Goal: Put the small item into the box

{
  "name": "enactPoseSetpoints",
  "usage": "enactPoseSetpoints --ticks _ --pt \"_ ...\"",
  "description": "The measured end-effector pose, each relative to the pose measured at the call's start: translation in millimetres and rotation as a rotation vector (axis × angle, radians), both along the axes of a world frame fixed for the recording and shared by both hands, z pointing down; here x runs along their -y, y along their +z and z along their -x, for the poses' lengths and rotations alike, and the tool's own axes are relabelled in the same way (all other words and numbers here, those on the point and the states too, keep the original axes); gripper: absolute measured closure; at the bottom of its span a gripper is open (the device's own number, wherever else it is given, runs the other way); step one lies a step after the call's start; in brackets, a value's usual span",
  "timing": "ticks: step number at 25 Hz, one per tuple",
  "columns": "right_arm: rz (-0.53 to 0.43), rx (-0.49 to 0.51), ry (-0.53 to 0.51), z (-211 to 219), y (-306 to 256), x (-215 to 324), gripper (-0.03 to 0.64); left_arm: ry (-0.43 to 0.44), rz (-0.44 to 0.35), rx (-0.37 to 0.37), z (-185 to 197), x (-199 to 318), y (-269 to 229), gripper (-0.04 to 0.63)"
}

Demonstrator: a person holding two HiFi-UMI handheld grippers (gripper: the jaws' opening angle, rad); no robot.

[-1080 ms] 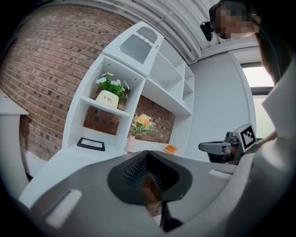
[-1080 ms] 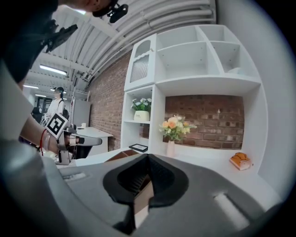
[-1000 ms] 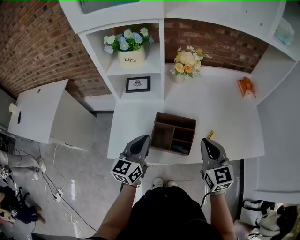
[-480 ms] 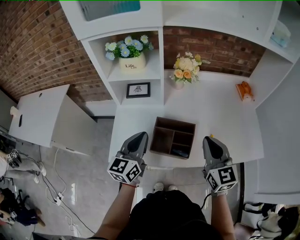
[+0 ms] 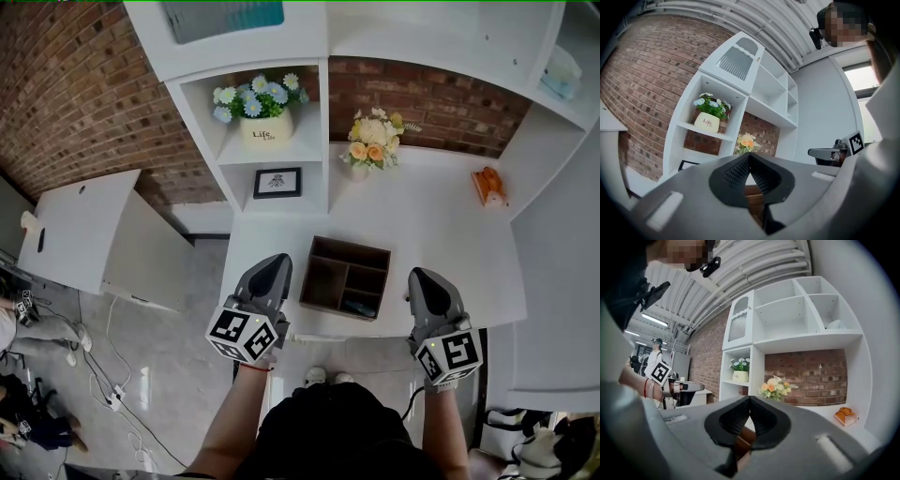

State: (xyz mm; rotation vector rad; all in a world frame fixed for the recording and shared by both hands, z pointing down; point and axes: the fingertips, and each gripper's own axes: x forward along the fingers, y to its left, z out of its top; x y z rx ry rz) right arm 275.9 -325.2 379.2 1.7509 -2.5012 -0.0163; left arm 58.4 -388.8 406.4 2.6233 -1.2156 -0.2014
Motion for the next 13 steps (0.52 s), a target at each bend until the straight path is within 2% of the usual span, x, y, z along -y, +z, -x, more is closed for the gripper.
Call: enactPoseSetpoints --ticks 13 --pt "-0.022 0.009 -0.029 6.7 -10.5 1.6 0.615 0.006 -0.014 -0.014 -7.4 0.0 -8.1 0.594"
